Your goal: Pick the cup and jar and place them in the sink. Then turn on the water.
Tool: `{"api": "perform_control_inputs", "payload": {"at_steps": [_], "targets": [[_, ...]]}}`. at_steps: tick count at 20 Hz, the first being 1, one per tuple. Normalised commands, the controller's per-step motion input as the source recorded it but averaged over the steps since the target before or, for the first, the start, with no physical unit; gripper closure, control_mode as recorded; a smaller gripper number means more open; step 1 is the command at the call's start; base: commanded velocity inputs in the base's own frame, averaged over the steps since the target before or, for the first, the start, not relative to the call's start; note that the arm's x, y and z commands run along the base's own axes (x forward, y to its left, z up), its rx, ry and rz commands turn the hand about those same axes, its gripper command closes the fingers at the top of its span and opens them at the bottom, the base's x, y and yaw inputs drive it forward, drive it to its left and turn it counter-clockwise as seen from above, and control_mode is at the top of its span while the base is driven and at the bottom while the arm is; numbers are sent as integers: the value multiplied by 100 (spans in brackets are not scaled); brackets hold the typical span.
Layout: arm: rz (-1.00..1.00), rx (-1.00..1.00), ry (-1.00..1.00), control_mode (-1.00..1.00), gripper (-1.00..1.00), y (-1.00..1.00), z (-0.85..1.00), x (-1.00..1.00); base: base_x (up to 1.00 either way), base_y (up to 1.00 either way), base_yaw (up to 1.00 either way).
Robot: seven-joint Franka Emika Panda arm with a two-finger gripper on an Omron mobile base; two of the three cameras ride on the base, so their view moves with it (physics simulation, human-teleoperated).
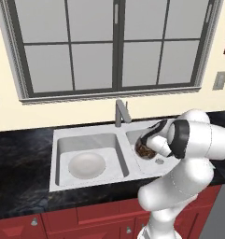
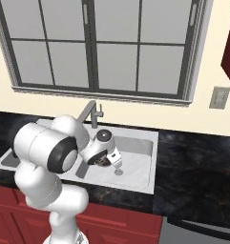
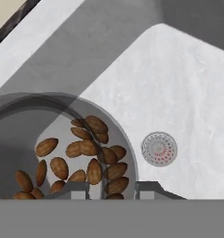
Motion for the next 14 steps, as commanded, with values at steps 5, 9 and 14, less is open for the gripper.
{"api": "perform_control_inputs", "payload": {"at_steps": [5,9,14], "targets": [[0,0,0,-100,100,0,-29,28,0,0,0],[0,0,0,-100,100,-1,-32,29,0,0,0],[0,0,0,-100,100,-2,-40,26,0,0,0]]}}
